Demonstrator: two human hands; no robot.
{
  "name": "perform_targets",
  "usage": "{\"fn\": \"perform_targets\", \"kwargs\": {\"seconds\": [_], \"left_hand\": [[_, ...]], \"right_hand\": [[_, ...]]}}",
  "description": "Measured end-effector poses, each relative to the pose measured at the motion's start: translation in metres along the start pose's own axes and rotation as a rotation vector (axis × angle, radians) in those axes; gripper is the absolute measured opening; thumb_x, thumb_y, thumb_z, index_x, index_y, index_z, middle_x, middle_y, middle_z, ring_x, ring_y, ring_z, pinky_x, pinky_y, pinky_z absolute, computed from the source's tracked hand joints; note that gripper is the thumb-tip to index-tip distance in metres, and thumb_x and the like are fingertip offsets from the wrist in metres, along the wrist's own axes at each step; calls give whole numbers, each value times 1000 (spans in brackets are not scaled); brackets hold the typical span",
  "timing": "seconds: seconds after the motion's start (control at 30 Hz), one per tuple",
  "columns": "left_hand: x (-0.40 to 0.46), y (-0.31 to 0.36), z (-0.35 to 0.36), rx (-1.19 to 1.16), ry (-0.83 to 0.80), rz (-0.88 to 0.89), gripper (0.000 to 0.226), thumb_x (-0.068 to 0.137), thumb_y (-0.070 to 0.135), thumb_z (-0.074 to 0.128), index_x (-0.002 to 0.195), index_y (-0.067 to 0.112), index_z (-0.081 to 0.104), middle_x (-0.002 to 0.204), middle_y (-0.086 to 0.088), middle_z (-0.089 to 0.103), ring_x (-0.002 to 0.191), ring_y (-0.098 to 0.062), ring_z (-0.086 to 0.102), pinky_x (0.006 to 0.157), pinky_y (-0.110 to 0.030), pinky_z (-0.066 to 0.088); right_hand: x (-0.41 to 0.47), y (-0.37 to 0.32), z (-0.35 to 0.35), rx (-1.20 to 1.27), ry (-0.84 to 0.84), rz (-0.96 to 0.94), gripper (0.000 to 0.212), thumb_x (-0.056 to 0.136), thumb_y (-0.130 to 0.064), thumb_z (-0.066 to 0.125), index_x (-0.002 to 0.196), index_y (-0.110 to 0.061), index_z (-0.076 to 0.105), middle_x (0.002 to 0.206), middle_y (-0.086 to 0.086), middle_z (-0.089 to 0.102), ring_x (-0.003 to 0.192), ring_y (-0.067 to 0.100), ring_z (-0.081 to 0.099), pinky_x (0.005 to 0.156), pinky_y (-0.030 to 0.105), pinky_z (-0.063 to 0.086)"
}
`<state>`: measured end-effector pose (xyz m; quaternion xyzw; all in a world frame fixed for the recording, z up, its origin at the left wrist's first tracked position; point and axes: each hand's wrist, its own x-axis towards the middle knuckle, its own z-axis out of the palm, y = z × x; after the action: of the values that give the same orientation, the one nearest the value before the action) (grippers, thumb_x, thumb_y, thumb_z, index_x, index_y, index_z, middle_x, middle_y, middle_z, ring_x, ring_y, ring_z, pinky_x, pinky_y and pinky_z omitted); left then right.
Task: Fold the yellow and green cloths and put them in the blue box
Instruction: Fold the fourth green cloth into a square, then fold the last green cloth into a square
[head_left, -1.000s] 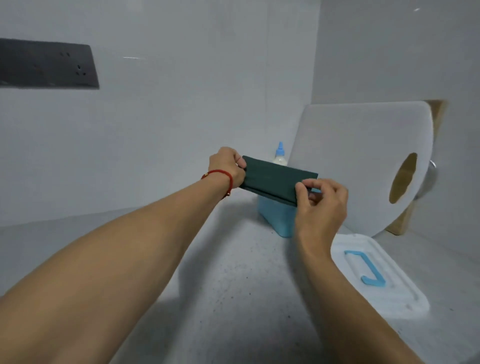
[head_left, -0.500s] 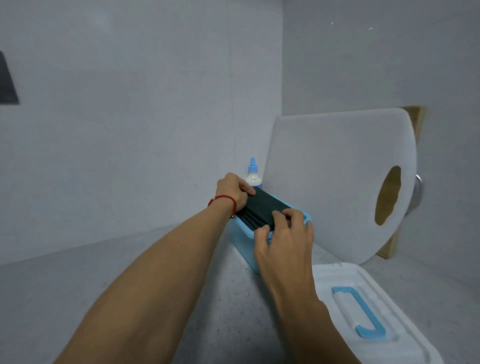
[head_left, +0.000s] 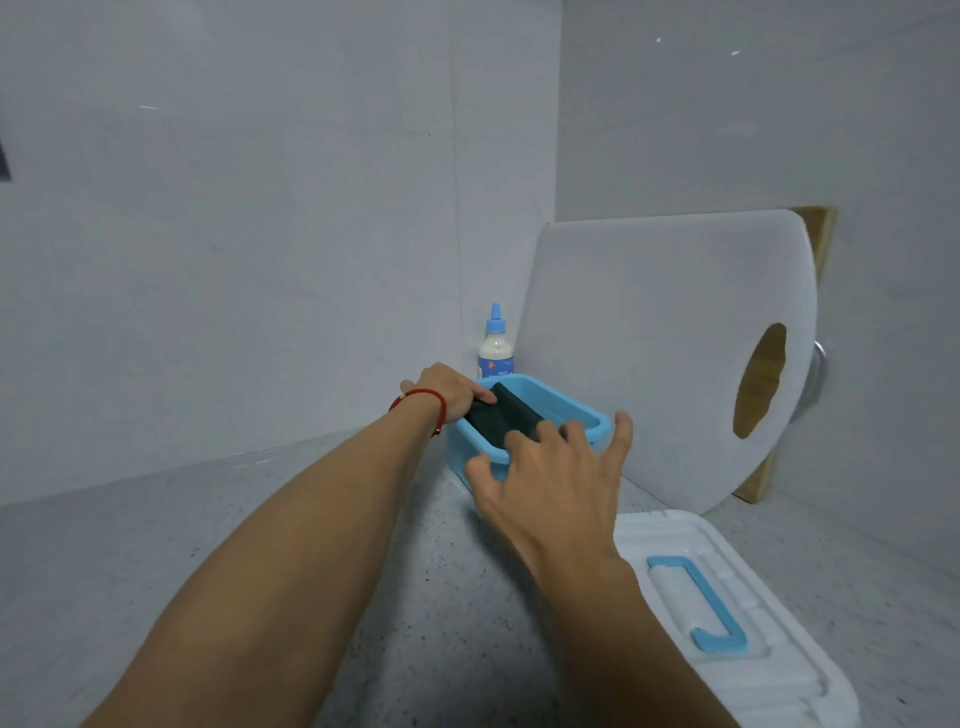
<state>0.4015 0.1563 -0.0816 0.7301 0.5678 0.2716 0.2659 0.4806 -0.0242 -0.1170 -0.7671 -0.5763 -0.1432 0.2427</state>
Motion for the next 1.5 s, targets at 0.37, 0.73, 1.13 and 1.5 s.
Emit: {"fn": "perform_targets", "kwargs": {"seconds": [0.37, 0.73, 1.13, 1.5], "left_hand": [[-48, 0, -4, -468, 351, 120, 53, 87, -11, 35, 100, 17, 78, 118, -3, 69, 111, -16, 60, 88, -11, 46], [-259, -166, -69, 201, 441, 193, 30, 88, 2, 56, 101, 25, 70, 113, 4, 61, 116, -20, 46, 98, -44, 41], [-428, -338, -258, 747, 732, -323, 21, 87, 30, 65, 105, 22, 70, 118, -2, 60, 117, -25, 47, 94, -43, 37], [-465, -486, -406, 769, 445, -775, 63, 95, 58, 35, 155, 49, 20, 170, 4, 1, 155, -34, -8, 115, -74, -2]], "right_hand": [[-11, 2, 17, 211, 138, -127, 62, 87, -58, 39, 141, -30, 54, 152, 3, 44, 146, 21, 33, 121, 63, 2], [-96, -85, 20, 274, -241, -611, 54, 101, -52, 38, 151, -31, 42, 165, 1, 28, 149, 17, 25, 123, 52, 7], [-223, -342, 8, 588, -500, -934, 49, 107, -44, 38, 150, -24, 48, 157, 3, 43, 142, 23, 41, 118, 41, 30], [-252, -486, 46, 492, -457, -920, 47, 105, -45, 34, 146, -30, 51, 143, -5, 54, 126, 21, 43, 101, 43, 30]]}}
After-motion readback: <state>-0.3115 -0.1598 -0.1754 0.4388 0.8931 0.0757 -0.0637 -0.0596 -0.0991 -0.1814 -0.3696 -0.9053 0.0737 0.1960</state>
